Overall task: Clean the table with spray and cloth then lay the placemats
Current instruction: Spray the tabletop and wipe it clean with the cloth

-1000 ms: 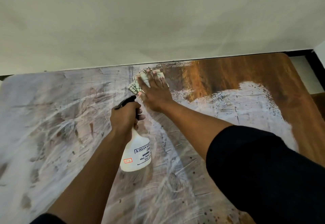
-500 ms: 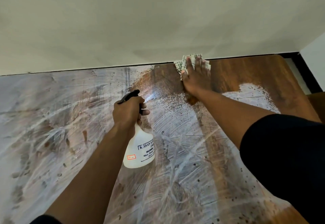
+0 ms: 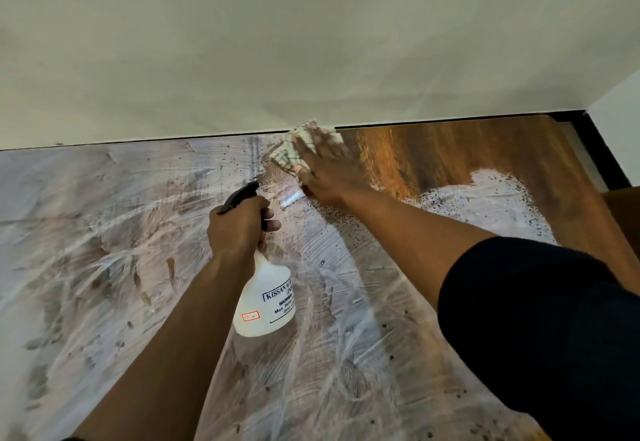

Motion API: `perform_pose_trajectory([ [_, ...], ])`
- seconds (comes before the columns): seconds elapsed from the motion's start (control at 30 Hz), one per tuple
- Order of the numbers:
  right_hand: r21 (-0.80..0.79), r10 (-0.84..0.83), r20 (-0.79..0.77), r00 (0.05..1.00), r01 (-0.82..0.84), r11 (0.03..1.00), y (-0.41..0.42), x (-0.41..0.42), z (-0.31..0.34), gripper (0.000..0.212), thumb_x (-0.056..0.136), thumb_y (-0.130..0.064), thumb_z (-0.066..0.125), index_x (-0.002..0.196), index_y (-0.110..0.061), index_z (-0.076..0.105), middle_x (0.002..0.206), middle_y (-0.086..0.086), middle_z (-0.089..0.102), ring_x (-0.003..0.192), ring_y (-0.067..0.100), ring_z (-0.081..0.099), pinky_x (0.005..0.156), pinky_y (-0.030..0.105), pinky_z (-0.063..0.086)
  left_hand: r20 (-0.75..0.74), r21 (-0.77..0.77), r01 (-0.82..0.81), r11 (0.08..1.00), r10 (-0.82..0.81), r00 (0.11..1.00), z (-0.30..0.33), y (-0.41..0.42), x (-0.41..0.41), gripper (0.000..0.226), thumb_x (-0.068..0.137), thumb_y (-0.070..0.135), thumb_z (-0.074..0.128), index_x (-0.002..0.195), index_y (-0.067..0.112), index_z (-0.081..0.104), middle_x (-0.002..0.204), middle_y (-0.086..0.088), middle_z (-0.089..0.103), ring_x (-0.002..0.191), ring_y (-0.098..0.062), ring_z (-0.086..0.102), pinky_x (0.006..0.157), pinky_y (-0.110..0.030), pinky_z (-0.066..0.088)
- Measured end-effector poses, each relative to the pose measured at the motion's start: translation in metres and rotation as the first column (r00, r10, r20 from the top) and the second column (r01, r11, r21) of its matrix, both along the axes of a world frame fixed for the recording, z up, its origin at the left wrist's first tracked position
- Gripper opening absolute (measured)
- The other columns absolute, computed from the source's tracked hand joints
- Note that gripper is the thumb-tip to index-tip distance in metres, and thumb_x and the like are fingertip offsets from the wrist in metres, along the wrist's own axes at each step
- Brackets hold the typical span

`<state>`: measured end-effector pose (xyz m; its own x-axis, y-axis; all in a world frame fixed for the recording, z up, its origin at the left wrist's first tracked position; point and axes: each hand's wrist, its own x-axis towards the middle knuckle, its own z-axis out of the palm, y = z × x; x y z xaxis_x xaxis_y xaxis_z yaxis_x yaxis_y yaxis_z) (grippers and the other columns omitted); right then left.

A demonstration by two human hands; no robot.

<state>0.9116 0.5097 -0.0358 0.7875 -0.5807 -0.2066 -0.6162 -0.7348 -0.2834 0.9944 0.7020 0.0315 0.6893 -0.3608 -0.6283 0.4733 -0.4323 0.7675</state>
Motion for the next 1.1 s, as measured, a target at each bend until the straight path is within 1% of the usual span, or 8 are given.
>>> perform_pose_trajectory([
  [0.1, -0.009, -0.216, 0.007, 0.976, 0.216, 0.976, -0.027, -0.047, 0.000, 0.065, 0.108, -0.058, 0.021, 0.161, -0.041, -0.012, 0.171, 0.004, -0.020, 0.158, 0.033, -0.008, 0.127, 0.055, 0.001, 0.010, -0.028, 0.010, 1.000, -0.010, 1.000, 0.001, 0.000, -0.006, 0.032, 0.092, 0.013, 0.069, 0.123, 0.014, 0.077, 0.076, -0.007, 0.074, 0.048, -0.012, 0.065, 0.039, -0.024, 0.037],
  [0.27, 0.001, -0.429, -0.043, 0.902, 0.430, 0.903, -0.046, -0.101, -0.006, 0.067, 0.108, -0.058, 0.021, 0.161, -0.039, -0.016, 0.170, 0.008, -0.022, 0.158, 0.033, -0.012, 0.126, 0.050, -0.005, -0.008, -0.056, 0.029, 0.998, -0.030, 1.000, 0.010, 0.008, -0.022, 0.024, 0.096, 0.009, 0.067, 0.087, 0.030, 0.070, 0.076, -0.006, 0.069, 0.058, -0.018, 0.068, 0.042, -0.025, 0.035],
  [0.37, -0.013, -0.432, -0.030, 0.901, 0.432, 0.902, -0.029, -0.092, -0.008, 0.069, 0.109, -0.055, 0.023, 0.162, -0.035, -0.016, 0.170, 0.009, -0.022, 0.157, 0.033, -0.013, 0.128, 0.050, -0.004, -0.009, -0.086, 0.011, 0.996, -0.012, 1.000, 0.011, 0.017, -0.028, 0.032, 0.097, 0.008, 0.066, 0.096, 0.041, 0.068, 0.075, -0.005, 0.069, 0.059, -0.017, 0.069, 0.041, -0.024, 0.036],
  [0.5, 0.007, -0.265, -0.003, 0.964, 0.265, 0.964, 0.021, -0.055, -0.006, 0.068, 0.107, -0.055, 0.024, 0.161, -0.037, -0.014, 0.170, 0.006, -0.019, 0.157, 0.036, -0.007, 0.128, 0.053, 0.001, -0.018, -0.073, -0.036, 0.997, 0.035, 0.999, 0.014, 0.036, -0.035, 0.044, 0.097, 0.009, 0.064, 0.119, 0.047, 0.063, 0.074, -0.004, 0.069, 0.056, -0.015, 0.068, 0.041, -0.023, 0.036],
  [0.67, 0.024, 0.182, 0.041, 0.983, -0.183, 0.983, 0.113, -0.016, -0.004, 0.070, 0.107, -0.049, 0.032, 0.164, -0.033, -0.007, 0.171, 0.008, -0.016, 0.158, 0.032, -0.013, 0.129, 0.050, 0.000, 0.004, 0.016, -0.126, 0.992, 0.126, 0.992, 0.025, 0.058, -0.051, 0.017, 0.094, 0.009, 0.067, 0.086, 0.022, 0.074, 0.071, -0.006, 0.070, 0.055, -0.017, 0.064, 0.041, -0.024, 0.034],
  [0.8, 0.015, 0.348, 0.023, 0.937, -0.349, 0.937, 0.117, -0.035, -0.003, 0.070, 0.107, -0.049, 0.033, 0.164, -0.034, -0.006, 0.171, 0.005, -0.017, 0.159, 0.028, -0.012, 0.129, 0.048, 0.000, 0.032, 0.015, -0.165, 0.986, 0.165, 0.986, 0.030, 0.076, -0.062, 0.028, 0.094, 0.010, 0.066, 0.094, 0.038, 0.070, 0.071, -0.004, 0.072, 0.057, -0.016, 0.069, 0.040, -0.023, 0.035],
  [0.97, 0.038, 0.021, 0.011, 1.000, -0.021, 0.999, 0.060, -0.074, 0.004, 0.070, 0.108, -0.049, 0.033, 0.162, -0.039, -0.011, 0.170, 0.006, -0.018, 0.157, 0.035, -0.006, 0.127, 0.054, 0.006, 0.049, 0.004, -0.203, 0.979, 0.203, 0.978, 0.035, 0.106, -0.065, 0.041, 0.097, 0.011, 0.064, 0.119, 0.046, 0.064, 0.078, -0.004, 0.070, 0.063, -0.018, 0.071, 0.040, -0.023, 0.036],
  [1.1, 0.048, -0.093, -0.058, 0.994, 0.096, 0.994, 0.028, -0.086, 0.005, 0.067, 0.109, -0.050, 0.026, 0.163, -0.035, -0.011, 0.170, 0.009, -0.020, 0.158, 0.034, -0.011, 0.129, 0.049, -0.001, 0.066, 0.031, -0.240, 0.970, 0.238, 0.969, 0.038, 0.119, -0.066, 0.030, 0.096, 0.011, 0.067, 0.106, 0.039, 0.070, 0.075, -0.004, 0.071, 0.060, -0.018, 0.070, 0.041, -0.024, 0.037],
])
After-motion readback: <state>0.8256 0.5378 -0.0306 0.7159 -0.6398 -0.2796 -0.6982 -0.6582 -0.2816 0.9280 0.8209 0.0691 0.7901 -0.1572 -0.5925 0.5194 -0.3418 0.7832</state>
